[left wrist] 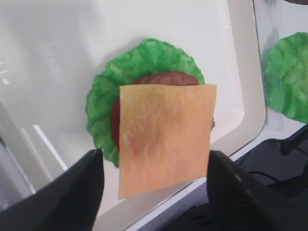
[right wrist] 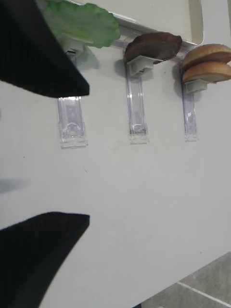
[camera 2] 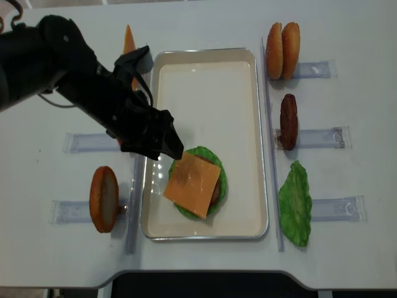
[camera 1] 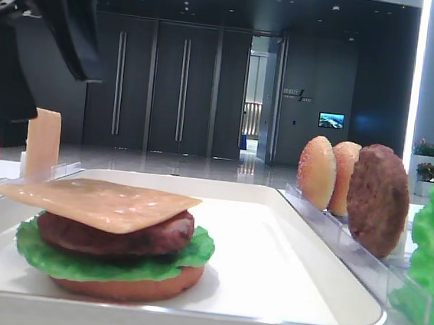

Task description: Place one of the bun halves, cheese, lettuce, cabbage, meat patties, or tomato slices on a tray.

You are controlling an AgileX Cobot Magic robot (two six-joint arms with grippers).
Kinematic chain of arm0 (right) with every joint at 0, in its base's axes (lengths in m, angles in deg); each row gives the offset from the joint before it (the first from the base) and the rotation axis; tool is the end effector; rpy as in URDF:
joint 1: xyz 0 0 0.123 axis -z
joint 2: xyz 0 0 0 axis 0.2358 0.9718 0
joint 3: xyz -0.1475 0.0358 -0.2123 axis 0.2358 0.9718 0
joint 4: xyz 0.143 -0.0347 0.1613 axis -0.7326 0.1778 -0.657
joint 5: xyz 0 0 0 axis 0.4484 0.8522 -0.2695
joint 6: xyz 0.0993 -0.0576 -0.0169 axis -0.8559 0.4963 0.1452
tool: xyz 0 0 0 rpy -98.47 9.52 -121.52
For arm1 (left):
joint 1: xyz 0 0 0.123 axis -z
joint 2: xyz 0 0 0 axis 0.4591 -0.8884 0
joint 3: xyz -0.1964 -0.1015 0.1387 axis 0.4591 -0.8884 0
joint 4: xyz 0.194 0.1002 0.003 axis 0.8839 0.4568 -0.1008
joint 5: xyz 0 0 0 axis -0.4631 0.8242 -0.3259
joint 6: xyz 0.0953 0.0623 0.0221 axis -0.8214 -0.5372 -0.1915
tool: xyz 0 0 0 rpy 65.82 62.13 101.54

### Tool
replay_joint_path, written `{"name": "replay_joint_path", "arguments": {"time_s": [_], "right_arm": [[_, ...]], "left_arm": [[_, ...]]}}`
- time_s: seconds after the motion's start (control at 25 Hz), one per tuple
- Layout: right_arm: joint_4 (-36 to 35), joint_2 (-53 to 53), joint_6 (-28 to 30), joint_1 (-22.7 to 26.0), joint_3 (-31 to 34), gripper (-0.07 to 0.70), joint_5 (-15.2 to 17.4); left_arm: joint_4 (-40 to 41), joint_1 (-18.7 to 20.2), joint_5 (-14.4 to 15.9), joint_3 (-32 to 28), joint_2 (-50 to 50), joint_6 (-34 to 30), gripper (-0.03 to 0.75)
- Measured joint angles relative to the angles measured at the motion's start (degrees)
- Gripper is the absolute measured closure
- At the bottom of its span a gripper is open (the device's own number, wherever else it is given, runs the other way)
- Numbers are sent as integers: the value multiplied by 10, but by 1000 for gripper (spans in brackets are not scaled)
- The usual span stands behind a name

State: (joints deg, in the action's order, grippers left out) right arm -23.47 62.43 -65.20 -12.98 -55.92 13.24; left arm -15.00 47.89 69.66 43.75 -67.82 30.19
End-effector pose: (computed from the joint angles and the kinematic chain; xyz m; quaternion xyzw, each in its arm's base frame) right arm 0.0061 0.0046 0.2442 0.0079 0.8674 0.0219 0.4971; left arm 0.2348 -0.1428 0.1926 0.1346 0.9581 -0.2463 0.0571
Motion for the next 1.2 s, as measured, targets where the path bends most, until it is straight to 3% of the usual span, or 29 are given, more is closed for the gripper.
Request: {"name": "replay_joint_path", "arguments": {"time_s": [0.16, 0.4, 0.56, 0.84, 0.96, 1.2], "right_arm": [[0, 0, 0, 0, 0, 153, 0], [0, 0, 0, 0, 0, 153, 0], [0, 0, 0, 0, 0, 153, 0], [0, 0, 0, 0, 0, 153, 0], [0, 0, 0, 0, 0, 153, 0], [0, 0, 0, 0, 0, 153, 0]], "left_arm": [[98, 0, 52, 44, 14, 56, 200], [262, 0, 165, 141, 18, 155, 200], [317, 0, 178, 173, 28, 199, 200], [345, -24, 181, 176, 34, 204, 202], [357, -65, 181, 176, 39, 200, 209], [364, -185, 181, 176, 75, 174, 228]]}}
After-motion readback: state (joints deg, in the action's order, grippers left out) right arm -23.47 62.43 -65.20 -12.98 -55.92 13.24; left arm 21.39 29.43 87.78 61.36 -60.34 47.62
